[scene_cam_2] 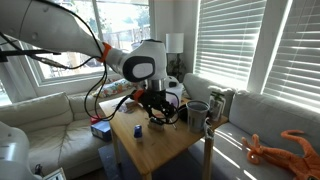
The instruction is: Pick up the wooden block with the toy blue car on it and put it on the left wooden block, pick up the wooden block with the toy black car on it and put it on the top right wooden block
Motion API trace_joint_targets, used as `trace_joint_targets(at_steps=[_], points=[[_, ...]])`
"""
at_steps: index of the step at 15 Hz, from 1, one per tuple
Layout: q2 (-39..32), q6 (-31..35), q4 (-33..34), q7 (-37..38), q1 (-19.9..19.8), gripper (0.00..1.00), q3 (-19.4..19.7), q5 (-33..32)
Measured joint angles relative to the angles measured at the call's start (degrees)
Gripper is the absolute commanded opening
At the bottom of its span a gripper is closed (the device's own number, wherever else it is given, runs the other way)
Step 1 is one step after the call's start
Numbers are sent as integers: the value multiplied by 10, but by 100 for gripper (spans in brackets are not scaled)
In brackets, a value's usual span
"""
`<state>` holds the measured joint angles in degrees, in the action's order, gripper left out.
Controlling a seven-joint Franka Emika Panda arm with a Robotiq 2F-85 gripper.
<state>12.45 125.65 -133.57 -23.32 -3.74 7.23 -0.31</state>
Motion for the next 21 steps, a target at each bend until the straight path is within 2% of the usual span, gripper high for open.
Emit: trace_joint_targets(at_steps=[9,15,18,21], points=[[46,-27,6,0,-2,100,10,0],[123,-162,13,10,-7,100,22,1],[156,-234,21,52,-16,100,23,0],[177,-261,23,88,-24,100,23,-2]])
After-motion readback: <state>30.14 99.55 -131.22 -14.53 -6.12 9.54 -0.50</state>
